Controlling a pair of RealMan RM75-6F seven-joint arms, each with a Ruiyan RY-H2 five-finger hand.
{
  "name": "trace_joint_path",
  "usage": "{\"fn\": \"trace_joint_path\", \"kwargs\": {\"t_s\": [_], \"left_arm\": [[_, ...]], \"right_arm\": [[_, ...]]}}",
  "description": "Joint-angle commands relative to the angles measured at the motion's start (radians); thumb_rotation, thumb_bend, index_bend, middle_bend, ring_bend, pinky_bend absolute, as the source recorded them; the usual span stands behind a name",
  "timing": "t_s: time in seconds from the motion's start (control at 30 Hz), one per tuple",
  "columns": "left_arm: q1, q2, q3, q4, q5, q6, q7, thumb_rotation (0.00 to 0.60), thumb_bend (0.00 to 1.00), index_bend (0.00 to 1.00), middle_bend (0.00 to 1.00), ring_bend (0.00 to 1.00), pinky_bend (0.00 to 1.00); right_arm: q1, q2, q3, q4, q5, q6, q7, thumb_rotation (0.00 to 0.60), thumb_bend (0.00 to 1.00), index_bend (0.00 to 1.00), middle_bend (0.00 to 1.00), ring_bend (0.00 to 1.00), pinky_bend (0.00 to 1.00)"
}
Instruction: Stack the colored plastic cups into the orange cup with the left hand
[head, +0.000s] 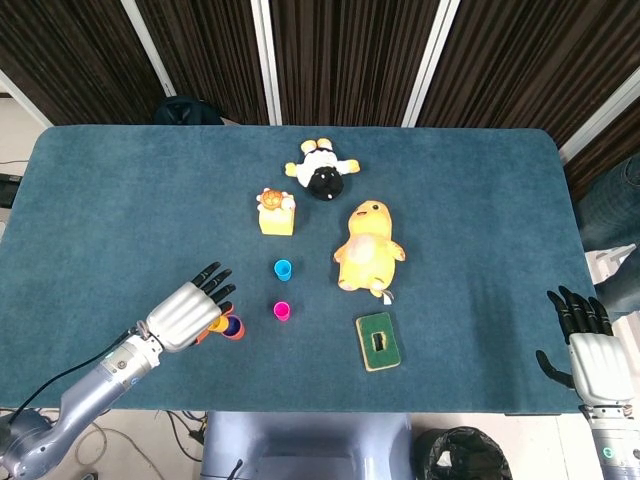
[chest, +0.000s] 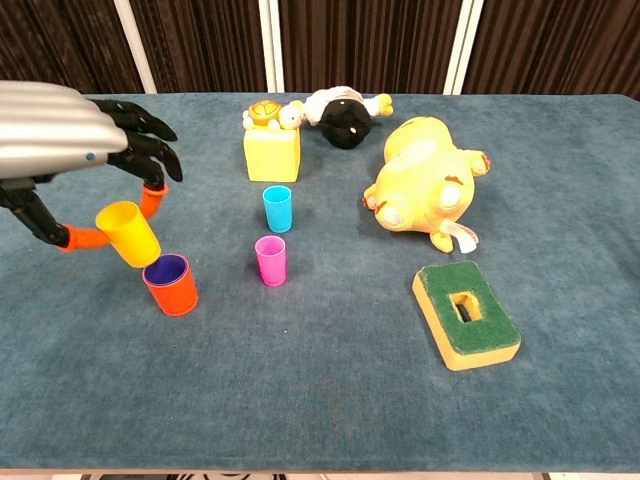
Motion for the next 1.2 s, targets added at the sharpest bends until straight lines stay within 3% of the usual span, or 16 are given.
{"fn": "trace_joint_path", "kwargs": {"t_s": [0.03, 0.6, 0.77, 0.97, 1.2], "left_arm": [[-0.003, -0.019, -0.004, 0.013, -0.002, -0.009, 0.009, 0.600, 0.34, 0.46, 0.17, 0.00, 0.00], [-0.011, -0.077, -0.020, 0.042, -0.026, -0.030, 0.058, 0.600, 0.30, 0.39, 0.16, 0.00, 0.00], [-0.015, -0.067, -0.022, 0.032, -0.046, -0.036, 0.075, 0.600, 0.28, 0.28, 0.14, 0.00, 0.00], [-0.022, -0.066, -0.031, 0.026, -0.084, -0.043, 0.091, 0.600, 0.26, 0.23, 0.13, 0.00, 0.00], [-0.053, -0.135, -0.108, 0.080, -0.119, -0.017, 0.083, 0.600, 0.25, 0.22, 0.13, 0.00, 0.00]], "right_arm": [[-0.001, 0.001, 0.001, 0.000, 0.002, 0.001, 0.003, 0.600, 0.37, 0.06, 0.04, 0.07, 0.04], [-0.002, 0.005, 0.003, 0.000, 0.006, 0.001, 0.011, 0.600, 0.37, 0.06, 0.04, 0.07, 0.04], [-0.003, 0.006, 0.004, -0.001, 0.007, 0.002, 0.011, 0.600, 0.37, 0.06, 0.04, 0.07, 0.04], [-0.004, 0.007, 0.004, -0.005, 0.006, 0.004, 0.008, 0.600, 0.37, 0.06, 0.04, 0.07, 0.04], [-0.002, 0.004, 0.003, -0.003, 0.008, -0.002, 0.003, 0.600, 0.37, 0.06, 0.04, 0.07, 0.04]]}}
